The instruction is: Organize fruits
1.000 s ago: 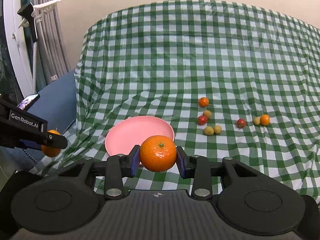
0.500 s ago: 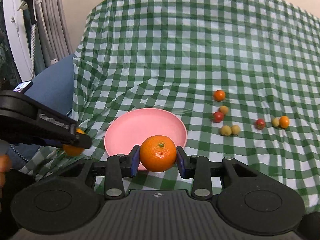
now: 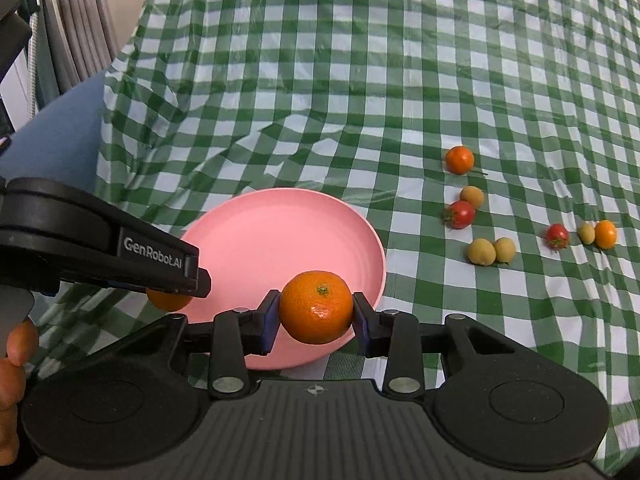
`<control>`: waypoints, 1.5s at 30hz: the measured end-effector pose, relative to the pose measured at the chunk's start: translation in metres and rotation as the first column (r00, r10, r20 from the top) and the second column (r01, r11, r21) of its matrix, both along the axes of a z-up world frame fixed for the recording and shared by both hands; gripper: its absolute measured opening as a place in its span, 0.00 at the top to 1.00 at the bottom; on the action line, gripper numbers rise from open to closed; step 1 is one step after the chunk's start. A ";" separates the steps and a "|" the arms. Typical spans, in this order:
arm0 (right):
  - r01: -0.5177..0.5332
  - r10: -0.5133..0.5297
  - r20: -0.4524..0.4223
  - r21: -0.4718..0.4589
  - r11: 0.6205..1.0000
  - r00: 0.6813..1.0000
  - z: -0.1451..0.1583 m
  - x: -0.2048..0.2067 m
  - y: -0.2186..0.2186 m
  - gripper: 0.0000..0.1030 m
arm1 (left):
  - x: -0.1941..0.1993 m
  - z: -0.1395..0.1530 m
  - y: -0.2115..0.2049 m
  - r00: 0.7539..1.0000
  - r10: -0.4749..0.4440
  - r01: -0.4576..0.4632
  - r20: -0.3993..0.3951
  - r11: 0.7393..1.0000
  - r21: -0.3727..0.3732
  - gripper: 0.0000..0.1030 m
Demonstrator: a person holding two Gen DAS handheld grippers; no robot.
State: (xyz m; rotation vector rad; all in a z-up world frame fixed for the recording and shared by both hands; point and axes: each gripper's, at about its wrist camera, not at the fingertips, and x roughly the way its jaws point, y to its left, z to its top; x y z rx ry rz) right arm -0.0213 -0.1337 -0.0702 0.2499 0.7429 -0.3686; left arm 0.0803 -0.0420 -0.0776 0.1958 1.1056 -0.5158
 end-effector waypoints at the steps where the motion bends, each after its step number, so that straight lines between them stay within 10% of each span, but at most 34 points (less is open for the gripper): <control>1: 0.001 -0.001 -0.005 0.001 1.000 1.000 -0.002 0.003 -0.001 0.62 | 0.002 -0.004 -0.002 1.000 0.001 -0.001 0.000 1.000 0.006 0.63; 12: -0.009 0.009 -0.047 0.008 1.000 0.999 -0.020 0.024 -0.007 0.62 | 0.019 -0.025 -0.018 0.999 -0.012 0.010 0.041 0.999 0.052 0.63; 14: -0.008 0.008 -0.033 0.002 1.000 0.999 -0.018 0.026 -0.007 0.61 | 0.021 -0.021 -0.018 0.998 -0.012 0.010 0.067 0.999 0.031 0.48; 16: -0.005 0.005 -0.009 -0.013 1.000 1.000 -0.011 0.027 -0.007 0.45 | 0.021 -0.011 -0.017 0.993 -0.006 0.005 0.114 1.000 0.009 0.01; 18: 0.005 -0.004 0.011 -0.039 0.999 1.000 -0.001 0.026 -0.006 0.26 | 0.016 0.001 -0.011 0.982 0.018 -0.012 0.185 0.999 -0.035 0.00; 22: 0.002 -0.001 0.021 -0.067 0.998 1.000 0.014 0.011 -0.005 0.16 | 0.007 0.016 -0.001 0.979 0.007 -0.001 0.201 0.999 -0.032 0.00; 31: 0.012 -0.012 -0.004 -0.012 1.000 1.000 0.033 -0.060 0.024 0.09 | -0.052 0.032 0.071 0.988 0.064 -0.063 0.142 0.998 -0.007 0.00; 45: -0.006 0.022 0.118 -0.131 0.991 0.993 0.076 -0.114 0.064 0.03 | -0.111 0.074 0.098 0.960 0.073 -0.071 0.271 0.997 -0.017 0.00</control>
